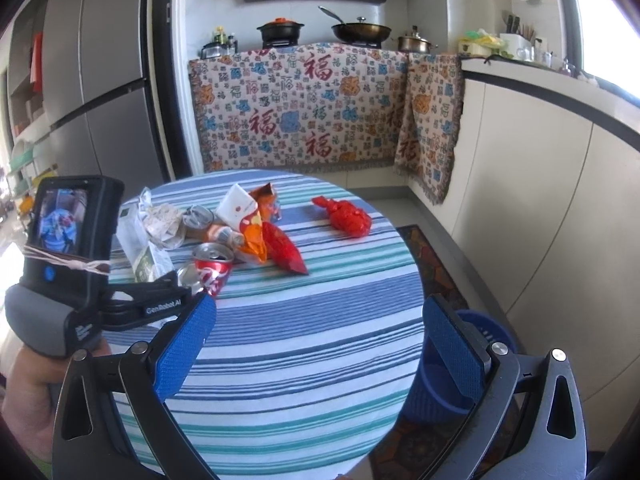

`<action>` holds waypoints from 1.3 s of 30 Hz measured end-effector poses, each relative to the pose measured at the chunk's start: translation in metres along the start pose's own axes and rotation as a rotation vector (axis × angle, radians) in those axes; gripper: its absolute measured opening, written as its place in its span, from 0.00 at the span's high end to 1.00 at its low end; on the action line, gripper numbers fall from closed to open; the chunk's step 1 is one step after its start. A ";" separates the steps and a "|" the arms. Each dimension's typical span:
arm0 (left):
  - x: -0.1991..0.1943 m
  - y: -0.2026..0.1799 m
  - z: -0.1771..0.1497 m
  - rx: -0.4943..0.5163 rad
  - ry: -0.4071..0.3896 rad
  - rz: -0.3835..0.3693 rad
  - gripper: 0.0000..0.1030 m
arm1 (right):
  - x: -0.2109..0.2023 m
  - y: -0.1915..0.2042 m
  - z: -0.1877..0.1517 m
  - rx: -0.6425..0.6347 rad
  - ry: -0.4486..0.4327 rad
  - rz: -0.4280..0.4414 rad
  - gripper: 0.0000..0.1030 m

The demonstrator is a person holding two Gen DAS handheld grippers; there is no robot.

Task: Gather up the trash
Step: 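Move the left tool to the milk carton while the right tool approaches the red cans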

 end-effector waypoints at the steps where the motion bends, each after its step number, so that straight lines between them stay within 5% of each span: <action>1: 0.001 0.000 -0.001 0.001 0.005 -0.003 0.00 | 0.003 0.000 0.000 -0.003 0.004 -0.001 0.00; 18: 0.026 0.006 -0.020 0.048 0.102 -0.040 0.00 | 0.031 0.000 0.000 0.005 0.057 0.008 0.00; 32: 0.020 0.102 -0.068 -0.009 0.103 -0.145 0.00 | 0.040 0.007 -0.013 -0.002 0.097 0.039 0.00; 39: 0.034 0.124 -0.072 -0.016 0.102 -0.231 0.00 | 0.070 0.034 -0.033 -0.048 0.208 0.161 0.00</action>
Point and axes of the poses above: each gripper's, at about its wrist camera, not at the fingertips, and x roughly the way its jaws point, y to its left, z to its top, the point moved 1 cm from there along x, roughly the way its jaws point, and after that the axes turned 2 degrees about -y, right-handed, at the moved point
